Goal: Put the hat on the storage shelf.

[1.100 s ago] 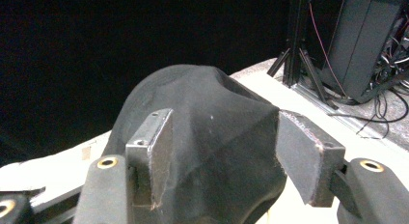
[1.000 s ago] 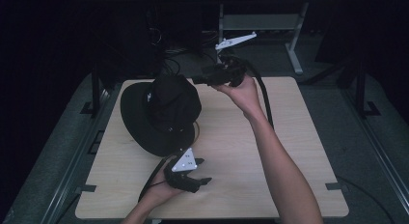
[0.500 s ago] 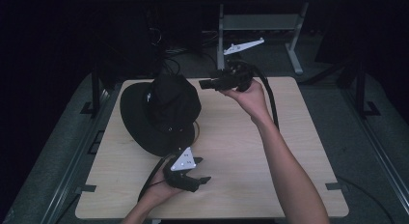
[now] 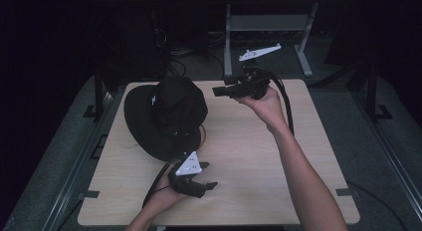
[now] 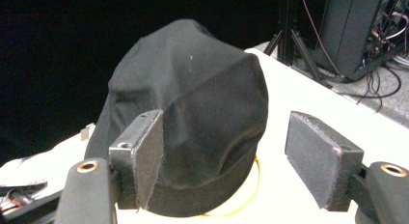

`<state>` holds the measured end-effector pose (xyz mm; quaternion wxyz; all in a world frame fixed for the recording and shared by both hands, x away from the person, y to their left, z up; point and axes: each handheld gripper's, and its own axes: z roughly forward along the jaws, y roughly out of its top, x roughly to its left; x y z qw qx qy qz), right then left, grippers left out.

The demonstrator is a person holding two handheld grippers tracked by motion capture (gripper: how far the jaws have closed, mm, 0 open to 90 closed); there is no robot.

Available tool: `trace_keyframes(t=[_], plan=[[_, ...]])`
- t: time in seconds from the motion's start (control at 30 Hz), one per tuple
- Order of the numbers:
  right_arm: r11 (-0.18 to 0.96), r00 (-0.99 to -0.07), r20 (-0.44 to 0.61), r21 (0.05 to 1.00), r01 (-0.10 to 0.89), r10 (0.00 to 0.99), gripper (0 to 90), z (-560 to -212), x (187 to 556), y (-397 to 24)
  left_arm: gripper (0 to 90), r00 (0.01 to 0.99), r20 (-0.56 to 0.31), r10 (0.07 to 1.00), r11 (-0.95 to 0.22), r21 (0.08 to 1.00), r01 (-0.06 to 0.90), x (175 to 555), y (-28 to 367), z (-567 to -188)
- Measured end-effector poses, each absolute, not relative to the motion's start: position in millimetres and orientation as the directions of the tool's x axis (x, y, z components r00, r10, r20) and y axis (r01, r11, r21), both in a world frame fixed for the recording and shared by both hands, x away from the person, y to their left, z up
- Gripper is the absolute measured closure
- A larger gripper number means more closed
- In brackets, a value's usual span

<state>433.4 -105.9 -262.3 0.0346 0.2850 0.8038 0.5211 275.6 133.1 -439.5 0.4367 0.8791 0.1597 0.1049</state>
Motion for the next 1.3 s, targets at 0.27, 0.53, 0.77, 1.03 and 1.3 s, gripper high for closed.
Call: trace_keyframes(t=[0.27,0.53,0.77,1.03,1.3], plan=[[0.298,-0.831,0.239,0.854,0.426,0.502,27.9,-269.5,428.3,-115.1,30.2,0.925,0.04,0.377,-0.564,0.802,0.196,276.2,133.1,-440.0],[0.298,-0.823,0.249,0.847,0.441,0.511,27.1,-282.4,423.9,-126.6,30.1,0.924,0.041,0.38,-0.566,0.8,0.197,276.7,134.7,-439.7],[0.29,-0.814,0.263,0.842,0.456,0.517,26.7,-292.0,420.1,-136.2,29.9,0.922,0.041,0.385,-0.566,0.8,0.201,276.8,134.7,-439.9],[0.289,-0.805,0.274,0.833,0.472,0.527,25.5,-302.4,415.1,-147.4,29.8,0.922,0.048,0.384,-0.569,0.799,0.195,276.3,134.5,-439.8],[0.281,-0.798,0.277,0.832,0.477,0.535,24.4,-308.4,408.2,-158.8,29.6,0.923,0.052,0.382,-0.574,0.796,0.193,275.9,135.2,-439.7]])
